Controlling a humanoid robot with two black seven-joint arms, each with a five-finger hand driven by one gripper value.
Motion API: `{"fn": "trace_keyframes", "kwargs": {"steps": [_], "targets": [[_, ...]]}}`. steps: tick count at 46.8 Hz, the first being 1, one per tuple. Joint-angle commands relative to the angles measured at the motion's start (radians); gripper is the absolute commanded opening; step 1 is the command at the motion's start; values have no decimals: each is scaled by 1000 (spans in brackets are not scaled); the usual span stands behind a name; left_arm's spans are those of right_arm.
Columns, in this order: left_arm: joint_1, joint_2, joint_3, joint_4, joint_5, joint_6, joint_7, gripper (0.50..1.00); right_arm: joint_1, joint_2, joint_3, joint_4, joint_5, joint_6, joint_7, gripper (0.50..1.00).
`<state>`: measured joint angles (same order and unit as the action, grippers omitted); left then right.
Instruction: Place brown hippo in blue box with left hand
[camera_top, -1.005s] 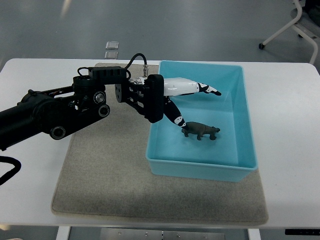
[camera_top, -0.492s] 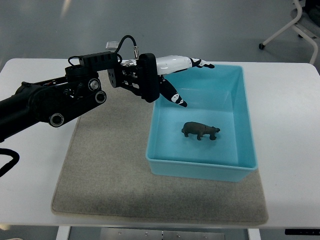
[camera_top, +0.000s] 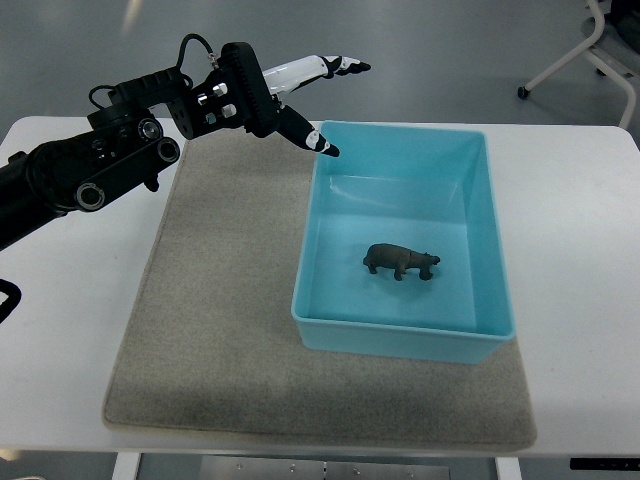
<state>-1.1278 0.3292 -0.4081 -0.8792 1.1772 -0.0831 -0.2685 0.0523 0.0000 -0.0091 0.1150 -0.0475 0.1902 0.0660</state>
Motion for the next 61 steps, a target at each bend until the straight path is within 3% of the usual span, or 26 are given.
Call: {"fn": "trace_keyframes", "kwargs": {"steps": [1, 7, 40, 49, 61], "targets": [[0, 1, -3, 34, -71, 58, 0, 994, 0, 0, 0, 0, 0, 0, 0, 936], [2, 2, -3, 77, -217, 100, 0, 996, 0, 0, 0, 0, 0, 0, 0, 936], [19, -5, 0, 235, -806, 101, 28, 994, 0, 0, 0, 0, 0, 0, 0, 936], [17, -15, -1, 301, -1002, 94, 66, 994, 0, 0, 0, 0, 0, 0, 0, 936], [19, -18, -4, 309, -1209, 51, 69, 994, 0, 0, 0, 0, 0, 0, 0, 936]]}}
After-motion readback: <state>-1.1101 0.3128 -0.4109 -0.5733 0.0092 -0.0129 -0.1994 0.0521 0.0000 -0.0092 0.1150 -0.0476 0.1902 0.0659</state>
